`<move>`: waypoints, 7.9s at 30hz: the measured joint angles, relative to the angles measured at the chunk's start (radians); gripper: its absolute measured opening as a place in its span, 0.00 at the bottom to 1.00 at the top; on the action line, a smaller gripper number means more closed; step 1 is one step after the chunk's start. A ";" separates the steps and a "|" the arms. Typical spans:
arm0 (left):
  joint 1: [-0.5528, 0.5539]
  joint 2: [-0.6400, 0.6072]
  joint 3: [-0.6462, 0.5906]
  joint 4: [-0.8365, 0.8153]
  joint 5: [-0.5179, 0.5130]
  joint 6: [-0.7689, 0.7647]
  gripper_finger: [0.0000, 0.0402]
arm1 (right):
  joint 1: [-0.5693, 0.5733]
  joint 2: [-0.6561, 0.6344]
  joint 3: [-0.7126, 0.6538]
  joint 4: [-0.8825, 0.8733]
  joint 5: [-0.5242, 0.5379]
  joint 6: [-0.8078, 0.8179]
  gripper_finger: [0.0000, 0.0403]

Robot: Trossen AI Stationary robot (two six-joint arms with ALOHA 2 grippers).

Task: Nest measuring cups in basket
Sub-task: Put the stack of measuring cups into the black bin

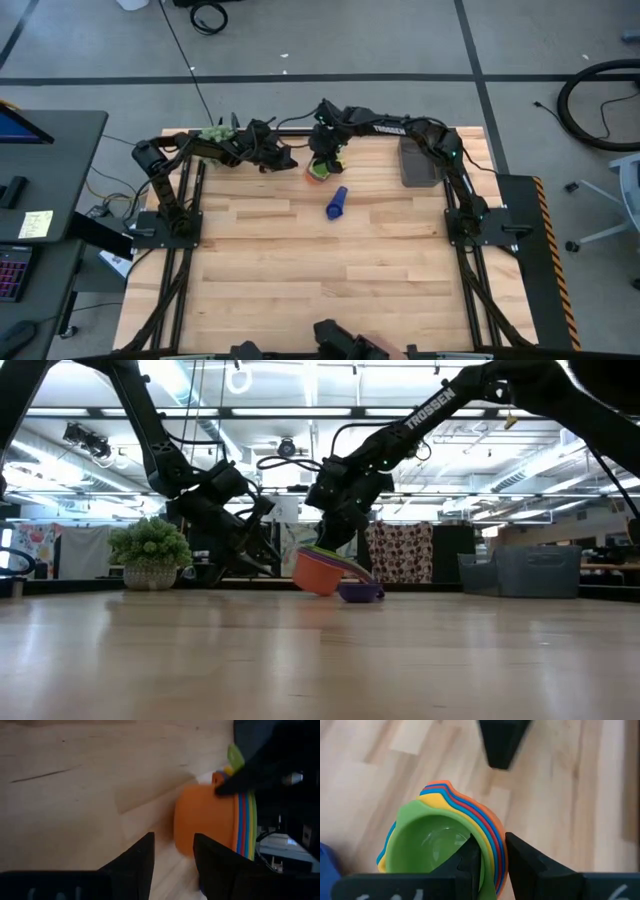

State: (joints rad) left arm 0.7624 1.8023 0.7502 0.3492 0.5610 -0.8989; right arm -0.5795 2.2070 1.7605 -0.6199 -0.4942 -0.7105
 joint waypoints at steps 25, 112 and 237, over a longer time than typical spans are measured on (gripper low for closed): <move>0.000 0.000 0.000 -0.001 0.003 0.005 0.35 | -0.010 0.000 0.041 -0.089 0.160 0.180 0.19; -0.003 0.001 -0.001 0.112 0.230 -0.004 0.35 | -0.268 -0.445 0.041 -0.712 0.527 0.830 0.18; 0.137 0.001 0.082 0.514 0.491 -0.030 0.35 | -0.266 -1.104 -0.703 -0.558 0.751 1.791 0.18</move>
State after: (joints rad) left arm 0.8989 1.8034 0.8318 0.8631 1.0519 -0.9286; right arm -0.8455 1.1031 1.0577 -1.1776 0.2572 1.0807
